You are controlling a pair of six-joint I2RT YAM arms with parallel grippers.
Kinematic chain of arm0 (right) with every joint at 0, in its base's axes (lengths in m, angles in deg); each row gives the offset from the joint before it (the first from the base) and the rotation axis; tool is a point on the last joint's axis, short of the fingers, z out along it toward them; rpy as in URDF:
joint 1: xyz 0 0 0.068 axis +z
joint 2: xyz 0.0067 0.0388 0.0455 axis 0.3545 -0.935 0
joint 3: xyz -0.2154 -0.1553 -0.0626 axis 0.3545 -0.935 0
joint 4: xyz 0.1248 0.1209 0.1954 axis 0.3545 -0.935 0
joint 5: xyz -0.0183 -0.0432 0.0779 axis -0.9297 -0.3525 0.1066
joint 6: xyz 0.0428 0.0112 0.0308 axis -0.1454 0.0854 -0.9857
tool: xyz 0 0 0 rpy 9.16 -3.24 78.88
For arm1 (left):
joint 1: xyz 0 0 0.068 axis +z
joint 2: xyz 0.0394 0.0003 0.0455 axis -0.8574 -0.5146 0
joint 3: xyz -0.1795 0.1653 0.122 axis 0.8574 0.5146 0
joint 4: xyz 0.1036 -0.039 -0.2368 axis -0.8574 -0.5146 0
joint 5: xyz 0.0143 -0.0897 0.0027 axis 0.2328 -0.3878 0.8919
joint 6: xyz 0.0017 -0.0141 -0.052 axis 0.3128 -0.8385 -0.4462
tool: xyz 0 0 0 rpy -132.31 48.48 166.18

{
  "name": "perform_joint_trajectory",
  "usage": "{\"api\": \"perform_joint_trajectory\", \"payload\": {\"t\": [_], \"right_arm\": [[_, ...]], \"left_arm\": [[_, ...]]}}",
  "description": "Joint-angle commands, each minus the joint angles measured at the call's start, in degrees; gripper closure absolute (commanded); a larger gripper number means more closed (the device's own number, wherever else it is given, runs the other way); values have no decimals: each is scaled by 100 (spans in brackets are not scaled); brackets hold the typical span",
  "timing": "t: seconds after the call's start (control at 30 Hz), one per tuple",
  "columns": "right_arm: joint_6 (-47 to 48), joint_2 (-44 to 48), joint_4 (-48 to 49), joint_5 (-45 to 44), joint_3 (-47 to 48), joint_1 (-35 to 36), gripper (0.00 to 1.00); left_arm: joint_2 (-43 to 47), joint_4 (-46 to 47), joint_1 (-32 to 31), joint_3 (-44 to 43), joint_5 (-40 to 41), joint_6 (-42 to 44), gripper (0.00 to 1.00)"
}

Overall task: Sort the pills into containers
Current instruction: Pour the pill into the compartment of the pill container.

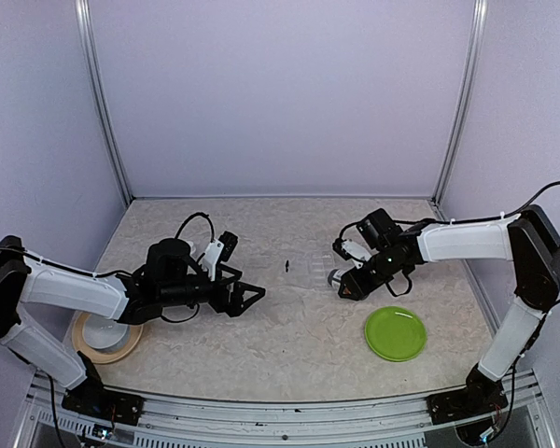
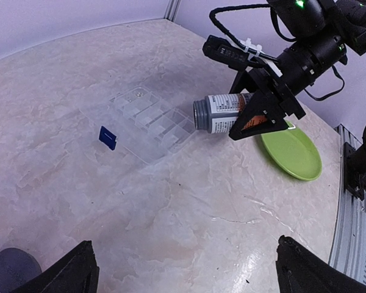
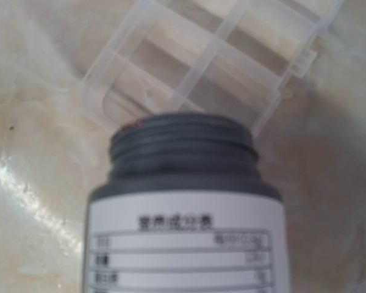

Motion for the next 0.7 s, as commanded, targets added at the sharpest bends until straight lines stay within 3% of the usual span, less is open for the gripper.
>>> {"api": "perform_joint_trajectory", "payload": {"t": [0.0,0.67], "right_arm": [[58,-77,-134,103,165,-79,100],[84,-173,-336,152,329,-123,100]], "left_arm": [[-50,113,-19,-54,-72,23,1],[-53,105,-28,-58,-70,27,1]]}}
